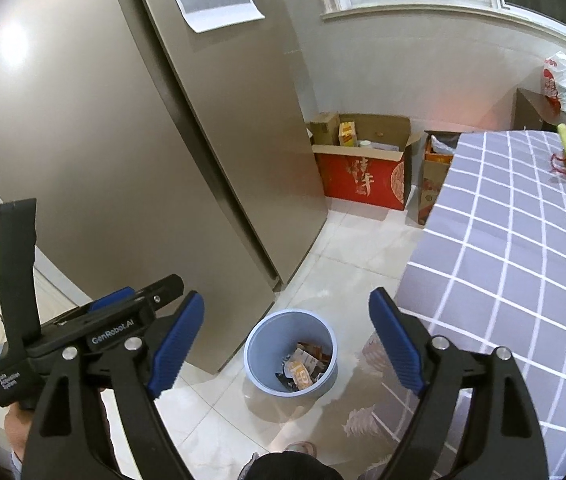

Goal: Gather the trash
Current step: 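Open both grippers over the blue bin to drop packet and tube, then move both tools back to the table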

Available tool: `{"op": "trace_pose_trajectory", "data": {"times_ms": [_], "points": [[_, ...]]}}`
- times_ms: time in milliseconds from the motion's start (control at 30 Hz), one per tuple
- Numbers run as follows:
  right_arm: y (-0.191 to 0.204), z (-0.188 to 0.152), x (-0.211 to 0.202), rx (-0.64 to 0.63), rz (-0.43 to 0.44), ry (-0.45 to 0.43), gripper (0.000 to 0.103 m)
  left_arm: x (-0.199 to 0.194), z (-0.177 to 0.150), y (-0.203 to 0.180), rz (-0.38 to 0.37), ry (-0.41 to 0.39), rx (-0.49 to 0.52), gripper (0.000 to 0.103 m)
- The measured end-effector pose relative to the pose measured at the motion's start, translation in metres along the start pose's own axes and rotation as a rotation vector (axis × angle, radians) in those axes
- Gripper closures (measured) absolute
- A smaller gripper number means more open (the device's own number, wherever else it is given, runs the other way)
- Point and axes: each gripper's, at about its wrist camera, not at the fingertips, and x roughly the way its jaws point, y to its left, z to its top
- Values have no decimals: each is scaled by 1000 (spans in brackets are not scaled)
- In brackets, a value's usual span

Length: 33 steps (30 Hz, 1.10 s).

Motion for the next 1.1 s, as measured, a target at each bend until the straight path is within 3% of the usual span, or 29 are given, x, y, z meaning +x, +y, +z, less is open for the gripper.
{"op": "trace_pose_trajectory", "data": {"times_ms": [300,500,800,1100], "points": [[-20,1,-48,18,-4,-72,19,-39,-2,-41,-34,-57,65,25],[-58,-1,-83,32,-24,-104,19,-58,0,-92,-76,-90,126,24],[-156,-6,-122,93,-114,-113,18,-51,-4,-201,-183,-39,304,22],[-261,-4,-138,155,-238,-48,18,-10,-9,-309,-270,27,472,22]]}}
